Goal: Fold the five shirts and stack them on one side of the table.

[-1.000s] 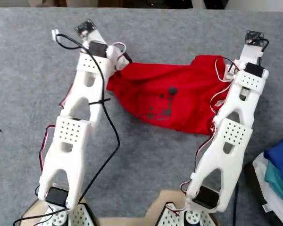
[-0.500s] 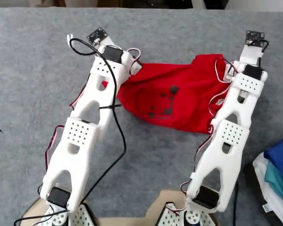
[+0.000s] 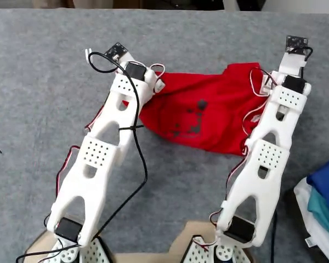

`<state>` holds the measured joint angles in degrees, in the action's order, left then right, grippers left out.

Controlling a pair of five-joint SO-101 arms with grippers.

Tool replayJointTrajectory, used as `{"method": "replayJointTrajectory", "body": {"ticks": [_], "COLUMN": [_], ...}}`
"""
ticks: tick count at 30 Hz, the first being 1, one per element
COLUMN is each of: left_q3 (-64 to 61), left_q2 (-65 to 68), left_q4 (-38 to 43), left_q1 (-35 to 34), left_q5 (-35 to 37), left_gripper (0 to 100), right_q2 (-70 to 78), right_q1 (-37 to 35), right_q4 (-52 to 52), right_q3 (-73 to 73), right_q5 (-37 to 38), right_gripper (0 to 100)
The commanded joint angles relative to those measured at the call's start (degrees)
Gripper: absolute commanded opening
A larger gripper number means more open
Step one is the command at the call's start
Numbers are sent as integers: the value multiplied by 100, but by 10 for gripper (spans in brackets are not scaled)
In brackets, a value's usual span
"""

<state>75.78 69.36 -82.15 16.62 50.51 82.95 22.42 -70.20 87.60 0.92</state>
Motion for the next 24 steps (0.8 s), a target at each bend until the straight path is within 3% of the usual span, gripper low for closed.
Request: {"method": "replayJointTrajectory", "body": {"ticks": [1, 24], "left_q3": [273, 273], "left_q2": [-163, -233], "left_q4": [132, 862], "left_q1": [-18, -246], "left_q5": [-105, -677], "left_gripper": [169, 21], "right_q2": [-13, -13], "right_q1": [92, 92], "right_q4": [-9, -9], "right_q3": [303, 303], "right_q5": [-35, -35], "right_gripper": [6, 6]}}
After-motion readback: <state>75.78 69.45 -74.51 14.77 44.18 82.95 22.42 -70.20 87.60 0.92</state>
